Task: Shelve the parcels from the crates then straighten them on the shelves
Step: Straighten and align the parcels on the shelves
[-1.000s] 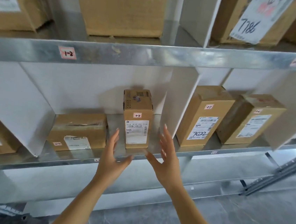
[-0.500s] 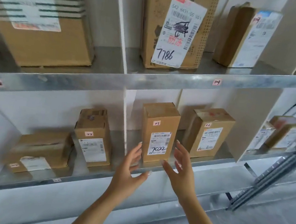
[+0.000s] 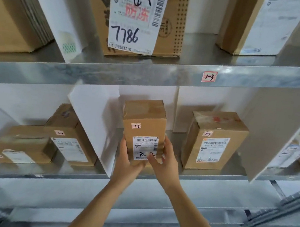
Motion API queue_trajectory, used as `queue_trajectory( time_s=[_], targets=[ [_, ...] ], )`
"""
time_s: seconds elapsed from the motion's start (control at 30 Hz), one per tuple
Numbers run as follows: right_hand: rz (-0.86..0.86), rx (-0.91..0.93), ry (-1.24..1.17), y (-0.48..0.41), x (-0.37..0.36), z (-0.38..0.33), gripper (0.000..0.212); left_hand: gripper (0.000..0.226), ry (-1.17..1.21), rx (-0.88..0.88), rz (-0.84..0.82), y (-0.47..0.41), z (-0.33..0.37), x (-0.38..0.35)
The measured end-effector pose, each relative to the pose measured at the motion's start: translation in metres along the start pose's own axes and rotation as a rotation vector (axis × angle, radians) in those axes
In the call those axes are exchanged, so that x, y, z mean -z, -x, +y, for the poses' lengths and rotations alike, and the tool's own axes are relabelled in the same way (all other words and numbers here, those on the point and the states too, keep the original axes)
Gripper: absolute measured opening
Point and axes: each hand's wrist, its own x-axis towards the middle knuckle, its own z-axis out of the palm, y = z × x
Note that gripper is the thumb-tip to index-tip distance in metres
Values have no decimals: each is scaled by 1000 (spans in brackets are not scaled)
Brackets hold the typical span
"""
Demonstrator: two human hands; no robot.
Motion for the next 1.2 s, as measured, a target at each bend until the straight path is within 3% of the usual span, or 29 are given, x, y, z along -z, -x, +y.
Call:
queue_trajectory(
  time_s=[0.2, 0.43, 0.63, 0.73, 0.8, 0.93, 1.07, 1.2],
  targets=[
    [28, 5, 15, -12, -3, 3, 76, 93, -2, -39, 14, -14, -3, -5],
    [55, -12, -6, 24, 25, -20, 78, 113, -40, -23, 86, 8, 12, 2],
    [243, 31, -44, 59, 90, -21, 65, 85, -63, -184, 199, 48, 34, -33],
    [401, 40, -58, 55, 129, -14, 67, 80, -88, -193, 132, 53, 56, -76],
    [420, 35, -45, 44, 154, -4, 73, 84, -98, -173, 22, 53, 72, -106],
    [274, -73, -13, 13, 192, 24, 96, 93, -113, -8, -52, 41, 89, -159],
    [72, -88, -28, -3, 202, 41, 84, 88, -112, 117, -43, 35, 95, -187],
    [16, -89, 0, -11, 206, 40, 83, 91, -128, 140, -19, 25, 89, -193]
  ],
)
